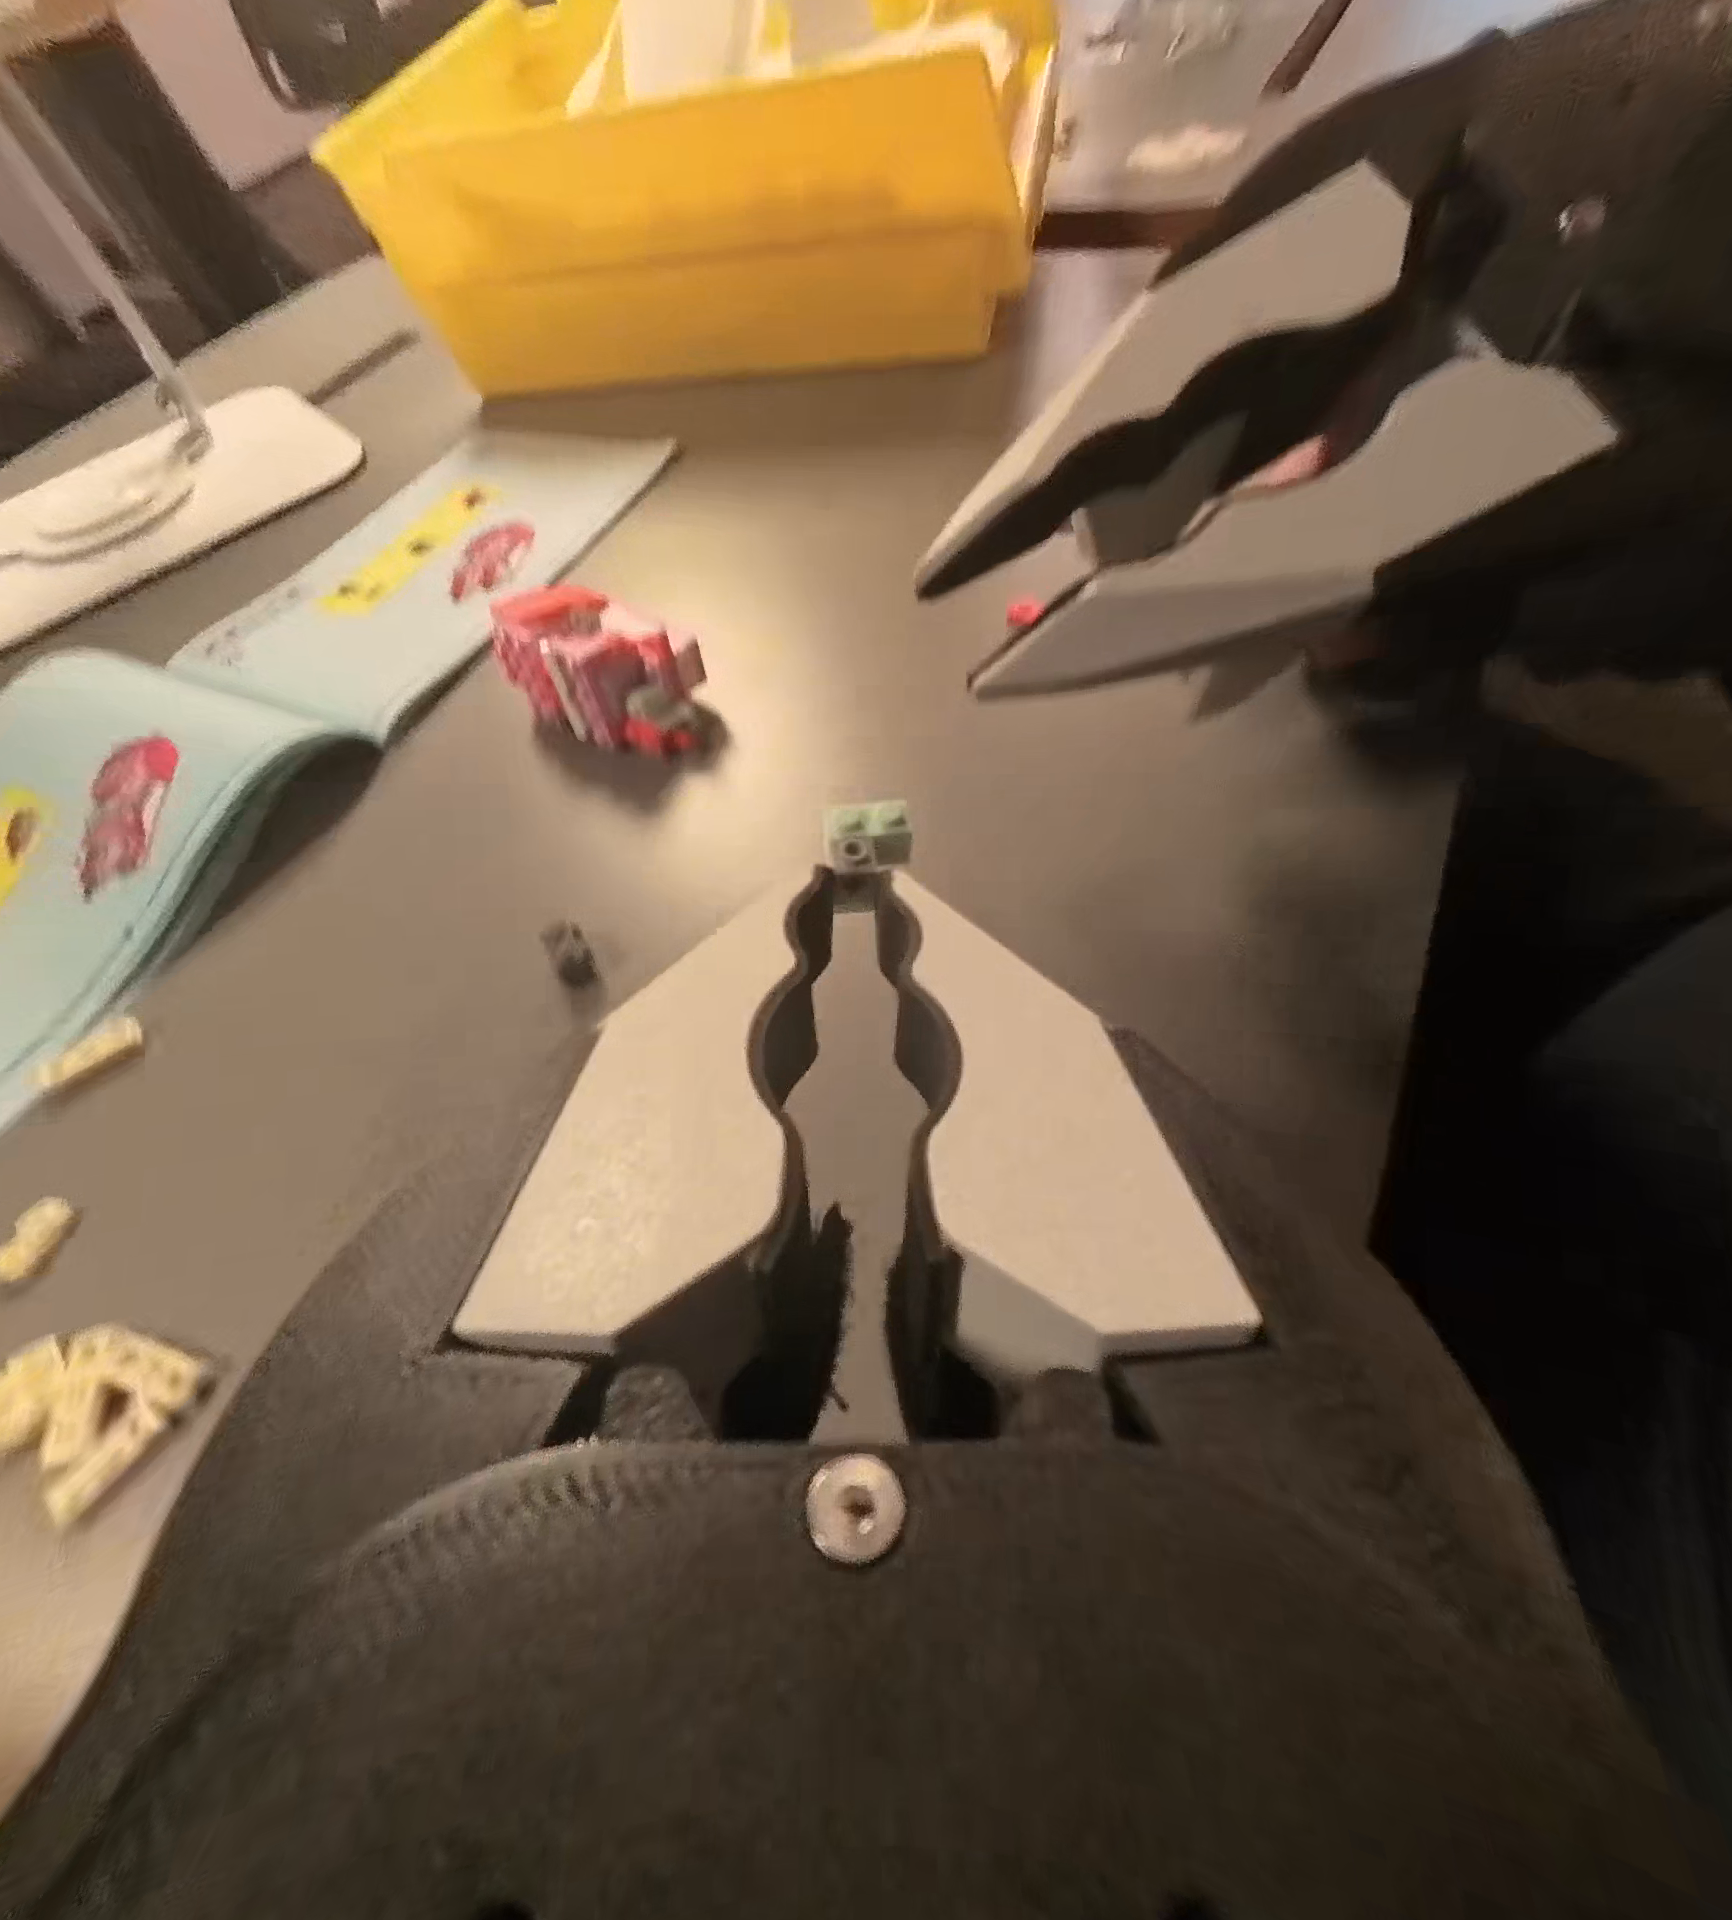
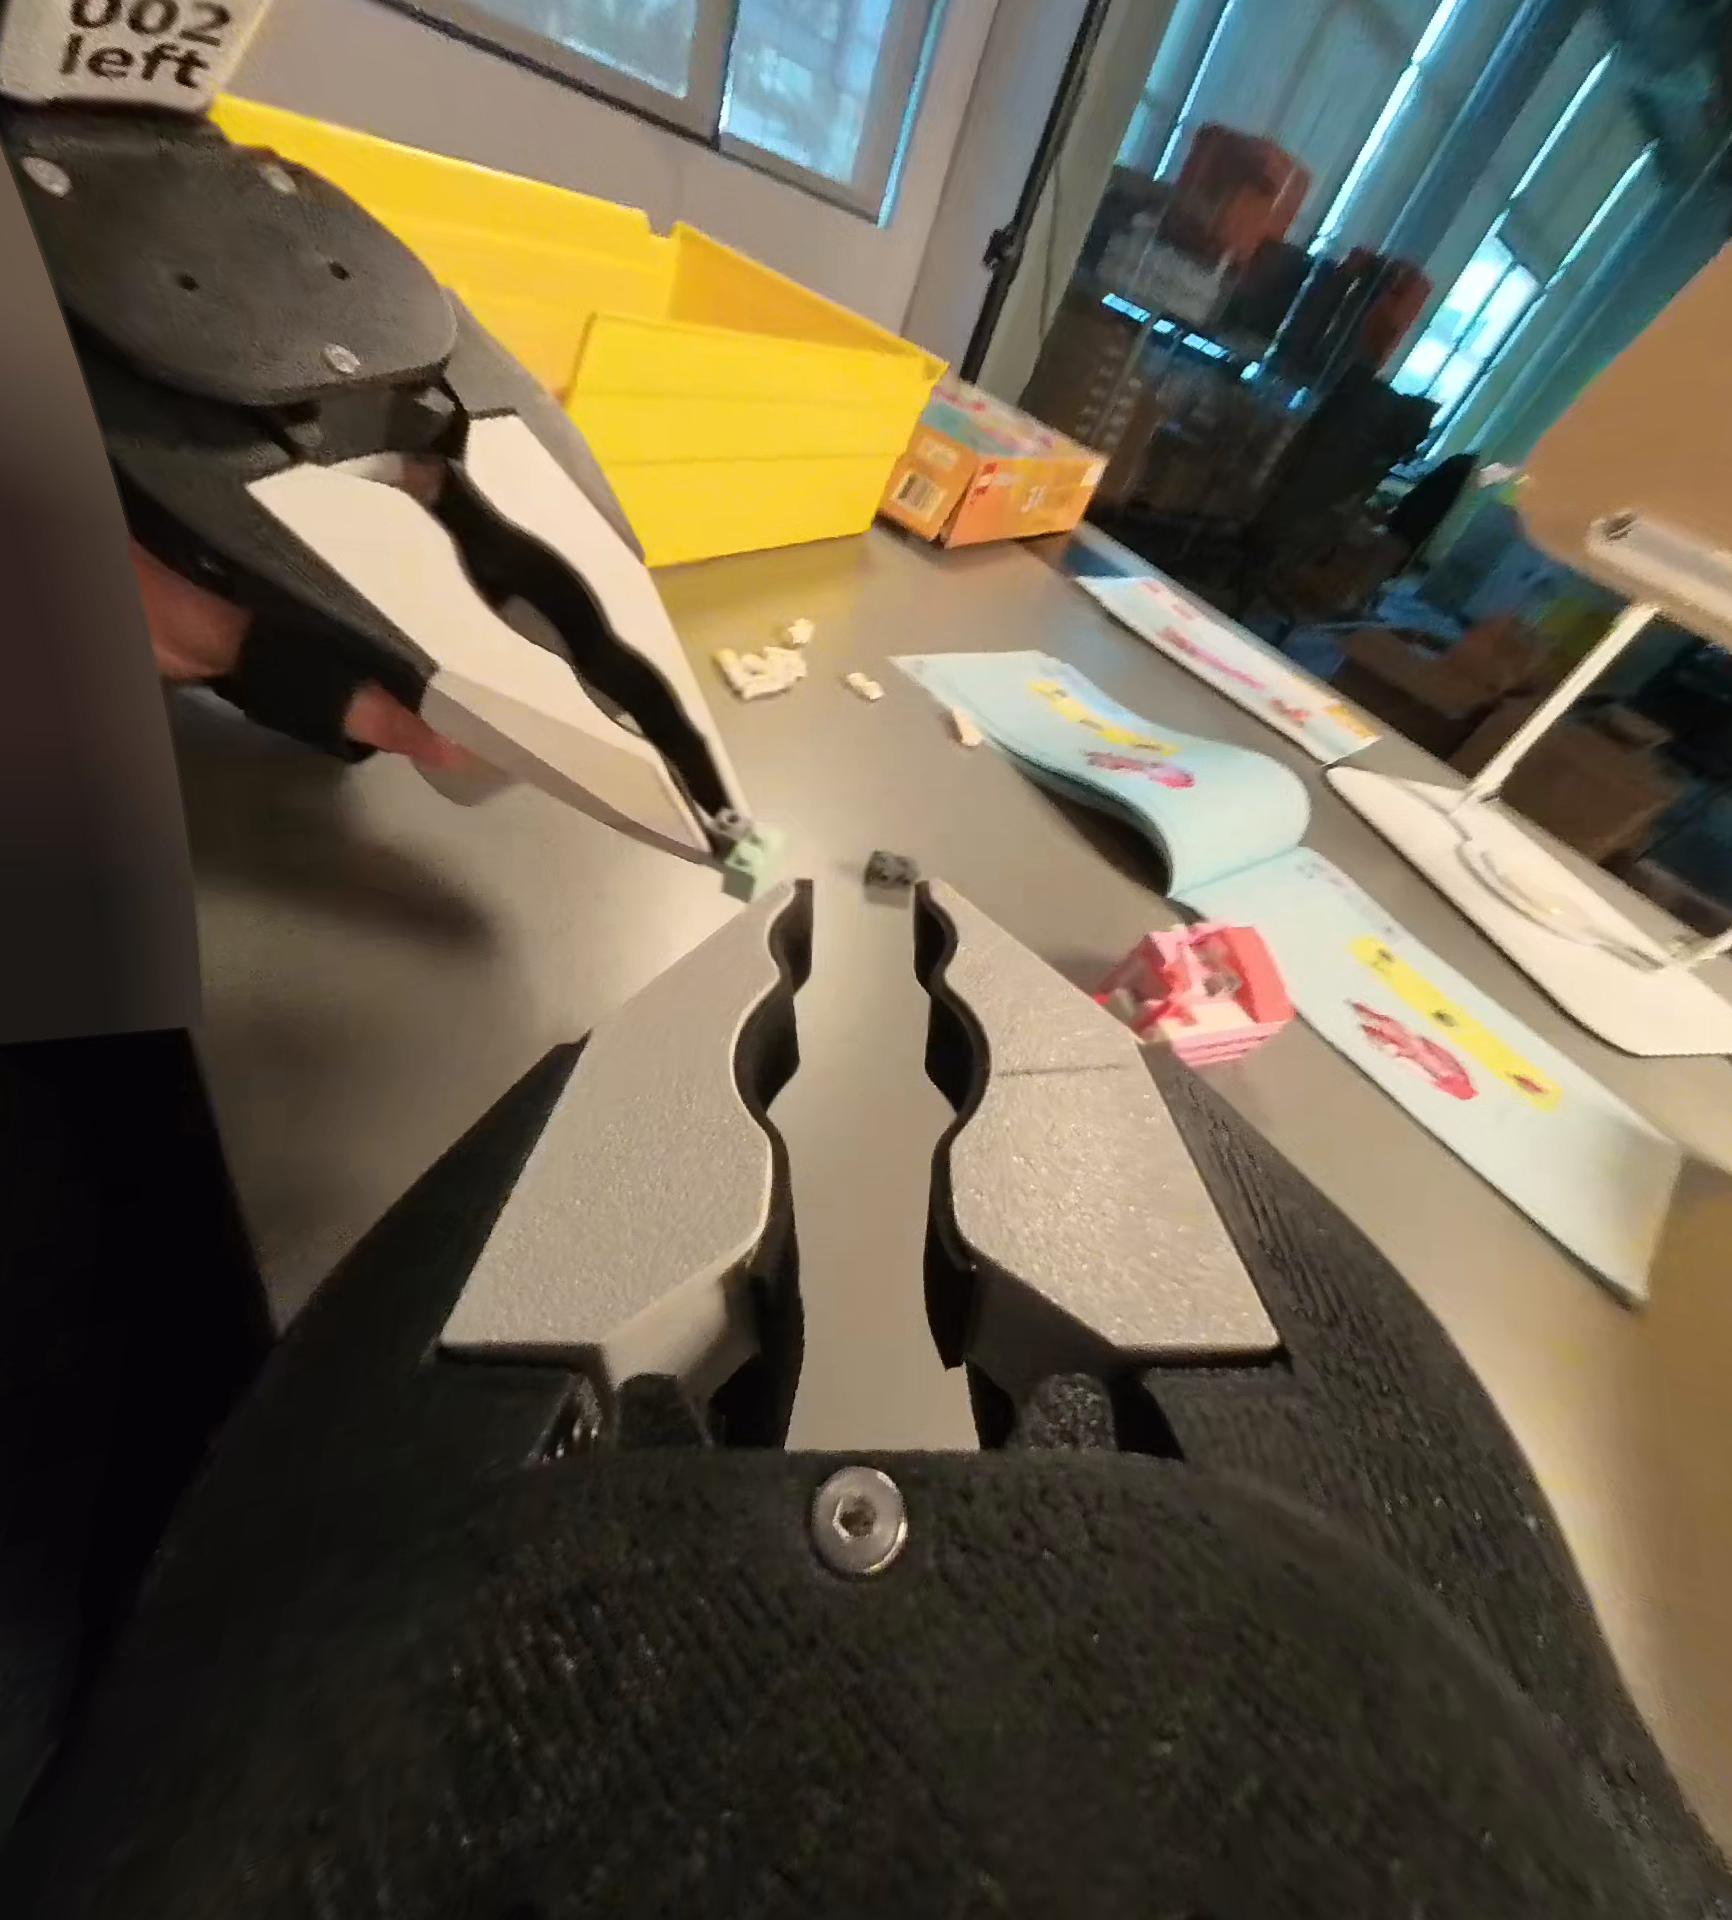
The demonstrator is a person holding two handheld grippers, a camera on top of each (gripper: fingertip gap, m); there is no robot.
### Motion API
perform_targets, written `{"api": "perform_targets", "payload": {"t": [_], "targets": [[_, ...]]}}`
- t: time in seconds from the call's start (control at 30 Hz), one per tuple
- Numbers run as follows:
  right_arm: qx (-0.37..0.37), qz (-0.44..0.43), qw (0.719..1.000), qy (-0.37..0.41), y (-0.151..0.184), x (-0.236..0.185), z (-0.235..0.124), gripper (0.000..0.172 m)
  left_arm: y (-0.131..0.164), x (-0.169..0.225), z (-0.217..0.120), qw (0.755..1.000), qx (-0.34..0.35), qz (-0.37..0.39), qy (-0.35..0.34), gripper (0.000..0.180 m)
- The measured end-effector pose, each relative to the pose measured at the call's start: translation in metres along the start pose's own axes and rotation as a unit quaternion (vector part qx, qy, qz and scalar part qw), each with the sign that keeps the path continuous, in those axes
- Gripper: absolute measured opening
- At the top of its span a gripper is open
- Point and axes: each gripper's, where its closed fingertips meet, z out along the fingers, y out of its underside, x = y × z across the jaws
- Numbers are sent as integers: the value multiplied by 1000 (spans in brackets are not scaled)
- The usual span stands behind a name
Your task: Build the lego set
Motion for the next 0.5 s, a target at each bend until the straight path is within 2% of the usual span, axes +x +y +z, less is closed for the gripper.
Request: {"api": "perform_targets", "payload": {"t": [0.1,0.2,0.5], "targets": [[-20,23,999,-44,4,-12,3,18,13,12,-15,999,-7,-35,25,7],[-42,33,995,-89,7,-28,7,19,11,14,-24,999,8,-41,22,7],[-53,29,992,-109,7,-38,12,19,17,13,-18,999,-15,-39,27,7]]}}
